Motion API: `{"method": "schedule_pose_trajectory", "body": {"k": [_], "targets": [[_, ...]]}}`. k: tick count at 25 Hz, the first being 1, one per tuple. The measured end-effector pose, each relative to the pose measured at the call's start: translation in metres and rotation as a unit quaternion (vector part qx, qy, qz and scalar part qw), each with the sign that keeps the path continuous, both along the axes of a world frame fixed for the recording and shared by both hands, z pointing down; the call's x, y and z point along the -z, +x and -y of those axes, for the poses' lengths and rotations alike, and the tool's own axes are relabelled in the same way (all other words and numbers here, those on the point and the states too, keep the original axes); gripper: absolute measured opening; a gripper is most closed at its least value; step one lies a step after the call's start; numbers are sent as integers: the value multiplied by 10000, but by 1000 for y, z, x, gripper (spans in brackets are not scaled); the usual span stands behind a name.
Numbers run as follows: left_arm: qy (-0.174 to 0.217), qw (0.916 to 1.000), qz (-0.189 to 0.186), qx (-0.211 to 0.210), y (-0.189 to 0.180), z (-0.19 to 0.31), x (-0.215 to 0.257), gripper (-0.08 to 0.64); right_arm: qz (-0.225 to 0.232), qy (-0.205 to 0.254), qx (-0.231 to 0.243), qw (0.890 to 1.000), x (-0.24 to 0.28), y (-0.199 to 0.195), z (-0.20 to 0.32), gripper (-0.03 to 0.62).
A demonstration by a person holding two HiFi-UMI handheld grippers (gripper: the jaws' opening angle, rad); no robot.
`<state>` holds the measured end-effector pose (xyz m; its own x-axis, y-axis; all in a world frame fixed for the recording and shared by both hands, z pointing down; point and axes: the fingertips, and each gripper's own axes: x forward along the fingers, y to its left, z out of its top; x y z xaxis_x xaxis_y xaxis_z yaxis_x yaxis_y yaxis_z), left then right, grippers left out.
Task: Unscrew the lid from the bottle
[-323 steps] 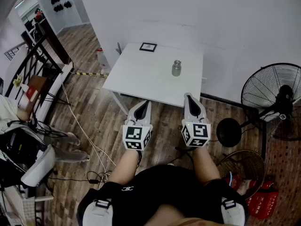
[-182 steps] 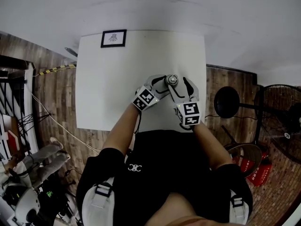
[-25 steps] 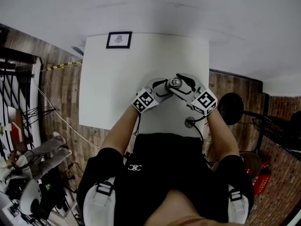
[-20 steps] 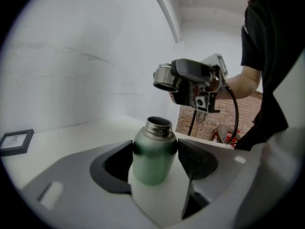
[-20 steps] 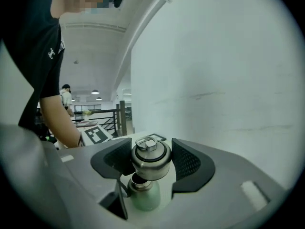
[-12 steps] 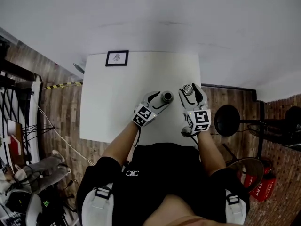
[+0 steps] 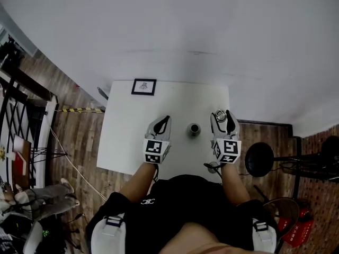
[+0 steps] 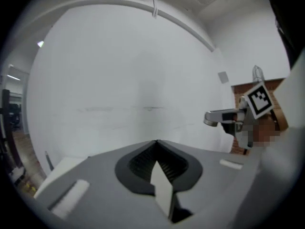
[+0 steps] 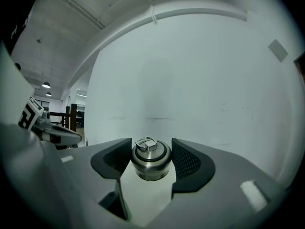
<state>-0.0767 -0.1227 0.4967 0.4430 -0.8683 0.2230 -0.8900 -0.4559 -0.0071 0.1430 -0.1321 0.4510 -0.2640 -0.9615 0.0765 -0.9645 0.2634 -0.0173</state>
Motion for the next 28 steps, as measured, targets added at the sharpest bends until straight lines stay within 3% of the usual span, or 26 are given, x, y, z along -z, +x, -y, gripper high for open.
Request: {"method": "schedule_pose_trajectory", "body": {"k": [3,8,16,28], "targets": [[116,9986,16,507,-29,4,27,54,-1,13,-48,10000,7,2,2,258],[317,9973,72,654,-44,10,52,54,-95,184,-89,9997,22,3,7,258],[293,9976,-122,613,-44,18,62,54,-82,199,-141,9997,26,2,11,258],[249,9990,-63,378,-22,7,57,54,-259,213,-40,9994,20,-4,-2,259]]}}
